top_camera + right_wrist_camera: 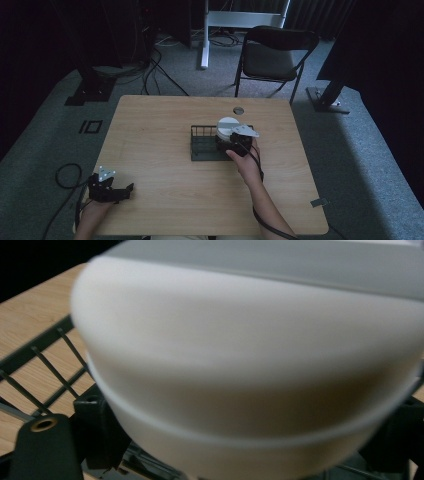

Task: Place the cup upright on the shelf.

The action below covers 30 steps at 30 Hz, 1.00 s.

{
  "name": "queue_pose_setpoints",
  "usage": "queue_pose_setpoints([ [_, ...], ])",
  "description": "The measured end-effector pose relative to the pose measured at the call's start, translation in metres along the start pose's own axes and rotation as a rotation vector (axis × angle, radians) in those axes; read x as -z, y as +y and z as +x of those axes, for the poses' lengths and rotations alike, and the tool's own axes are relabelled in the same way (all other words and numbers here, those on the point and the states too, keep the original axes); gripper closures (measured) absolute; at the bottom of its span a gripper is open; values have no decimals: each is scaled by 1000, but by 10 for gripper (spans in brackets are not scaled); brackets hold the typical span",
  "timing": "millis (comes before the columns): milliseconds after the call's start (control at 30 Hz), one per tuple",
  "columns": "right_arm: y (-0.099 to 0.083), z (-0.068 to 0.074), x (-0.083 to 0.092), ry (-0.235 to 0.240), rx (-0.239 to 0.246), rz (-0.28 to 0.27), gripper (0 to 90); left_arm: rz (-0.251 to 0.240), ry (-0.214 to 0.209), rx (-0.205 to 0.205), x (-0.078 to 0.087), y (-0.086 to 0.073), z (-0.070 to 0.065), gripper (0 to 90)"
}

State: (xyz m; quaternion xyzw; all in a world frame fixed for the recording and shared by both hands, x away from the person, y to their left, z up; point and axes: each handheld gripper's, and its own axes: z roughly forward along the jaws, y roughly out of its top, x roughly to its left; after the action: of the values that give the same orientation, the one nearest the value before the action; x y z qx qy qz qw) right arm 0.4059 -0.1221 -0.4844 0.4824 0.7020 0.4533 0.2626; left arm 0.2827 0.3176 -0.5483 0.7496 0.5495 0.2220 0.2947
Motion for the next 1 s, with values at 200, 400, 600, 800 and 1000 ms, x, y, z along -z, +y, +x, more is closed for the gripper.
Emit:
queue_pose_setpoints([
  [200, -4, -4, 2, 14, 3, -17, 125, 0, 0, 0, 0, 0, 0, 1],
  [400, -6, -6, 7, 29, 15, -34, 126, 0, 0, 0, 0, 0, 0, 1],
  [600, -8, -7, 14, 49, 9, -49, 127, 0, 0, 0, 0, 0, 0, 1],
  [800, -9, -8, 20, 63, 8, -48, 128, 0, 0, 0, 0, 0, 0, 1],
  [1000, -11, -10, 28, 68, 9, -59, 129, 0, 0, 0, 0, 0, 0, 1],
])
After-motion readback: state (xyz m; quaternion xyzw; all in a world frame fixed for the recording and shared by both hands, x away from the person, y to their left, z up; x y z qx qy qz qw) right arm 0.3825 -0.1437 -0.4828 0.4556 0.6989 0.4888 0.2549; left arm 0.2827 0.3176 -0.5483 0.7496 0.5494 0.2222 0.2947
